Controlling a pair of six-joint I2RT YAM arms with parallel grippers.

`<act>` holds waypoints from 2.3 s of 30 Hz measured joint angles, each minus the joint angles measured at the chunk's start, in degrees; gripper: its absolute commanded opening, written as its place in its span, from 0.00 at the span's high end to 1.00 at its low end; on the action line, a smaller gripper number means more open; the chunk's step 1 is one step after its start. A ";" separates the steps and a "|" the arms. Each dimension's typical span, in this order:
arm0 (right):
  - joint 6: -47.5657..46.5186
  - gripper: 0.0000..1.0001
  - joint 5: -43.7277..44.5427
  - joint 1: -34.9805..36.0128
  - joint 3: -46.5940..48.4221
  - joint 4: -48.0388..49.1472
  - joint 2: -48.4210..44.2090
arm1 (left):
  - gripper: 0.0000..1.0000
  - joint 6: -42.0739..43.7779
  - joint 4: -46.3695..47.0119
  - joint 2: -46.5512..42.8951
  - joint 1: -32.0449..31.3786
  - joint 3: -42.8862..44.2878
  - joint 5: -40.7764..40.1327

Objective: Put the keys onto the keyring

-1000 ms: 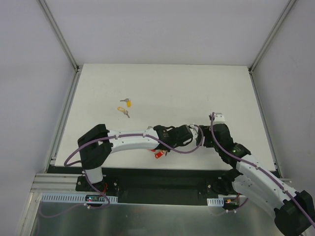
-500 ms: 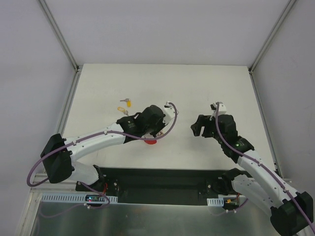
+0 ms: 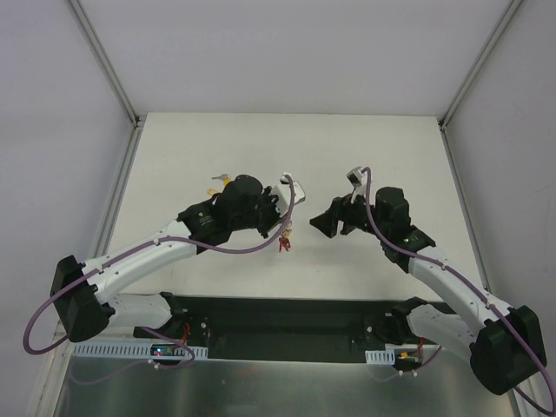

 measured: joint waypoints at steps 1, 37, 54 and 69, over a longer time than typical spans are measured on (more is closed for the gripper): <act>-0.50 0.28 -1.14 -0.02 0.33 0.68 0.00 | 1.00 0.22 -0.02 -0.31 0.09 0.00 0.68; -15.17 0.57 -15.63 9.35 7.78 0.83 5.07 | 1.00 6.29 -2.08 -2.58 1.20 1.01 13.05; -12.37 0.69 -9.33 12.00 7.72 0.83 4.63 | 1.00 2.62 0.94 -7.32 1.20 -1.86 11.28; -12.15 0.80 -10.82 13.33 7.76 2.73 5.77 | 1.00 0.42 2.38 -7.34 1.20 -2.75 8.83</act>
